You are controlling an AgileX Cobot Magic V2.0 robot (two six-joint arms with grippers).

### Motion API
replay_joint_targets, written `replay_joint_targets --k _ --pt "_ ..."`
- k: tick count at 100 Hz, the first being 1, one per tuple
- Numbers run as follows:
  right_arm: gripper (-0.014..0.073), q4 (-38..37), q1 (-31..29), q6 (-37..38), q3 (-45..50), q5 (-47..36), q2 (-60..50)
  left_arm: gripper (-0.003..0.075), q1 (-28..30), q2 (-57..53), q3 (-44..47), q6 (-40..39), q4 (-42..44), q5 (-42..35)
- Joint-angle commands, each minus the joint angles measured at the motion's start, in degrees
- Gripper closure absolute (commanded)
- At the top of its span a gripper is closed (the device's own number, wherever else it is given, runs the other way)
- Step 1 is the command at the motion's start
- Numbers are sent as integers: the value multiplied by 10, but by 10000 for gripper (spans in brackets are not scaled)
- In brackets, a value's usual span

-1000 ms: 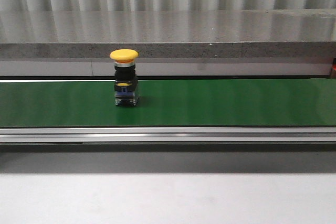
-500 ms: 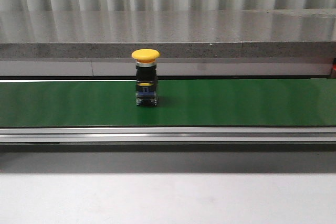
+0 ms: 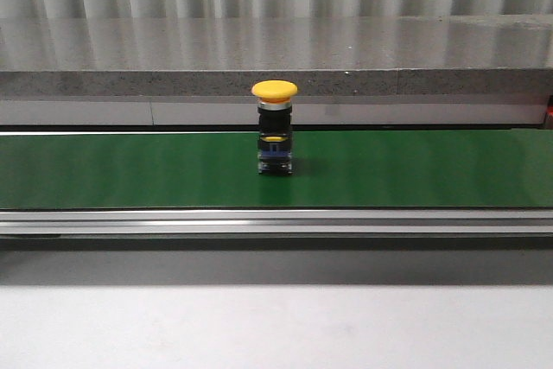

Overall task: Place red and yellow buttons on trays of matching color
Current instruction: 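Lower the red button into the red tray and open the right gripper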

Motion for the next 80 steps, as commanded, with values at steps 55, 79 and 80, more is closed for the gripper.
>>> replay_joint_targets --k 55,79,80 --pt "128 19 -3 -7 -5 -23 -109 740 -4 0 -14 2 -4 -42" --pt "128 19 9 -23 55 -26 -208 740 -4 0 -14 2 -4 -42" --pt "128 19 11 -23 58 -27 -214 740 -4 0 -14 2 -4 -42"
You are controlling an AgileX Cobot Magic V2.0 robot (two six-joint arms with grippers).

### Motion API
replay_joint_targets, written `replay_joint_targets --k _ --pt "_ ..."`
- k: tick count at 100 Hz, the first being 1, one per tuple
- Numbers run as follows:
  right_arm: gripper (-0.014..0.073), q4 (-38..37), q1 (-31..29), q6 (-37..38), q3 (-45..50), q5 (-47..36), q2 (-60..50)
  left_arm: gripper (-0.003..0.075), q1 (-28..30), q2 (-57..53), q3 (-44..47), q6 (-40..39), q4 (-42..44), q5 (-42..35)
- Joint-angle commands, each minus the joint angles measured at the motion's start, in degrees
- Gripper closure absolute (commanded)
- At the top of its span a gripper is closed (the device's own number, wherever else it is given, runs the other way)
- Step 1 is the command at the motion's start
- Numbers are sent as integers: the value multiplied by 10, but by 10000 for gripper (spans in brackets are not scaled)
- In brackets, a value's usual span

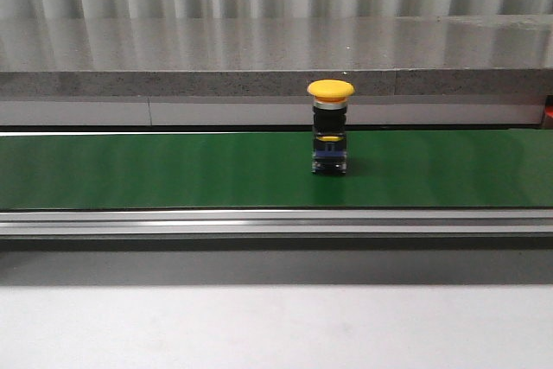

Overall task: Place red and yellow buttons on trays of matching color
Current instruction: 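Lower the red button into the red tray and open the right gripper, then grasp the yellow button at the belt's end with the right gripper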

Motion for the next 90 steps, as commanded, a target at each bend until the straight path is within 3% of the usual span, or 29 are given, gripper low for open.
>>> replay_joint_targets --k 1,53,72,90 --pt "128 10 9 -11 11 -22 -70 740 -4 0 -14 2 -4 -42" --pt "103 10 130 -25 196 -12 -269 740 -4 0 -14 2 -4 -42" --pt "-6 11 196 -25 214 24 -301 740 -4 0 -14 2 -4 -42" --pt "-3 27 272 -25 214 61 -302 740 -4 0 -14 2 -4 -42"
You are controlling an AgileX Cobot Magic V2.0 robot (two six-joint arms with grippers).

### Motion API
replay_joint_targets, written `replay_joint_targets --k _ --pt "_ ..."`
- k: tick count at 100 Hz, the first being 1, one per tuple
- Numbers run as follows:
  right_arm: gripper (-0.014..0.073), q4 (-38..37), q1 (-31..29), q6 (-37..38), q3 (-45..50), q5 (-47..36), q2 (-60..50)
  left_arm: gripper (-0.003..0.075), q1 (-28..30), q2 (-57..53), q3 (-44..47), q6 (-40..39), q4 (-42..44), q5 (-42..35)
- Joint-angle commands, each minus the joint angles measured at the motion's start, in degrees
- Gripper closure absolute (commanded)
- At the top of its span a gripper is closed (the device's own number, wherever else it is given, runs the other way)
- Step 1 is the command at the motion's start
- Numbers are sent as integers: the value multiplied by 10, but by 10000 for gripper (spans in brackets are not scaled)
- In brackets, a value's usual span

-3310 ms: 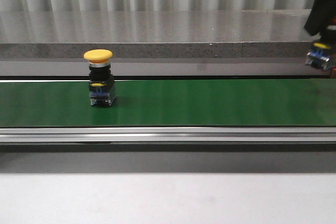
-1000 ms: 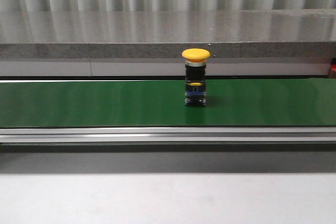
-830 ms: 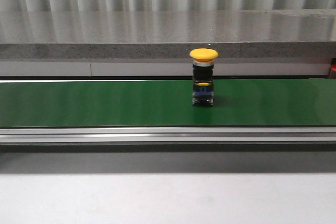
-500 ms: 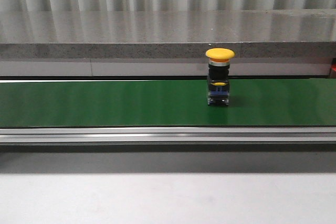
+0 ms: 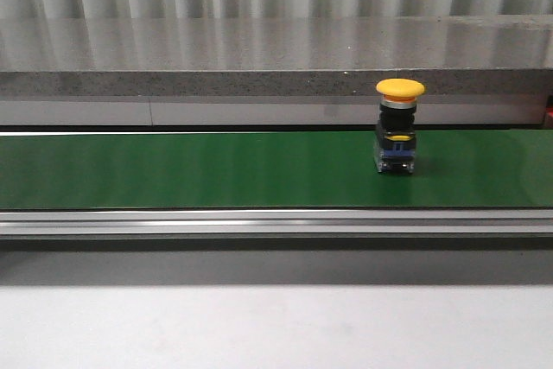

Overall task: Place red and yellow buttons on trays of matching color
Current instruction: 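Grasp the yellow button at the belt's end with the right gripper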

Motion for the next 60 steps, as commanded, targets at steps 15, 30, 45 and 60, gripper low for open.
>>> replay_joint_targets --k 15,30,45,60 --pt "64 21 84 -8 -13 7 -18 740 -4 0 -14 2 -4 -42" --pt "83 21 115 -8 -17 18 -8 740 -4 0 -14 2 -4 -42" --pt "83 22 126 -8 -35 59 24 740 -4 0 -14 2 -4 -42" --pt "83 23 133 -8 -49 77 57 740 -4 0 -14 2 -4 -42"
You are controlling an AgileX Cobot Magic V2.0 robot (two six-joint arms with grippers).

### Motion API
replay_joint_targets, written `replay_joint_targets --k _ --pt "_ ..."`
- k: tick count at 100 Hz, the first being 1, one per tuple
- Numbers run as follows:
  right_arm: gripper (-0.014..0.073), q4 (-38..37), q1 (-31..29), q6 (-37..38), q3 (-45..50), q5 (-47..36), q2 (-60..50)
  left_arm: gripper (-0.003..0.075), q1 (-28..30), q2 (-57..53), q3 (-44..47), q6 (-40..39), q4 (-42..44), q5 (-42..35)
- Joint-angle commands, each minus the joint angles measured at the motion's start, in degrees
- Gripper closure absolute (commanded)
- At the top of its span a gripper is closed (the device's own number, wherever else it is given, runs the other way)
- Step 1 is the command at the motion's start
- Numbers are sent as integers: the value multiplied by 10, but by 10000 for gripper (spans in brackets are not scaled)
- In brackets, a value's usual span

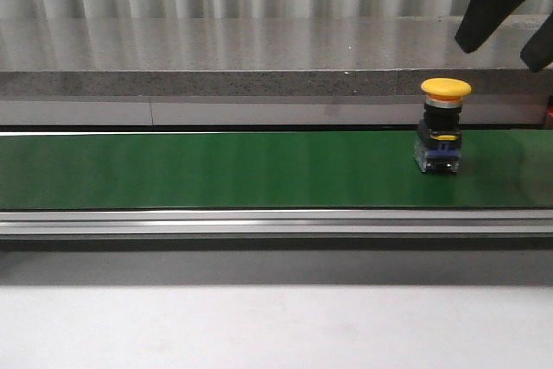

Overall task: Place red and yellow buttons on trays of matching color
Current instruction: 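Grasp the yellow button at the belt's end with the right gripper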

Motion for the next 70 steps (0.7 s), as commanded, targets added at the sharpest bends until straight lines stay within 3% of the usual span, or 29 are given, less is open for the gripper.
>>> replay_joint_targets --k 1,42,70 --pt "83 15 3 -6 -25 -4 0 740 -4 0 -14 2 -4 -42" --pt "97 -3 5 -8 -46 -17 86 740 -4 0 -14 2 -4 -42" --pt "356 -10 4 -8 -46 -15 91 740 -4 0 -14 2 -4 -42"
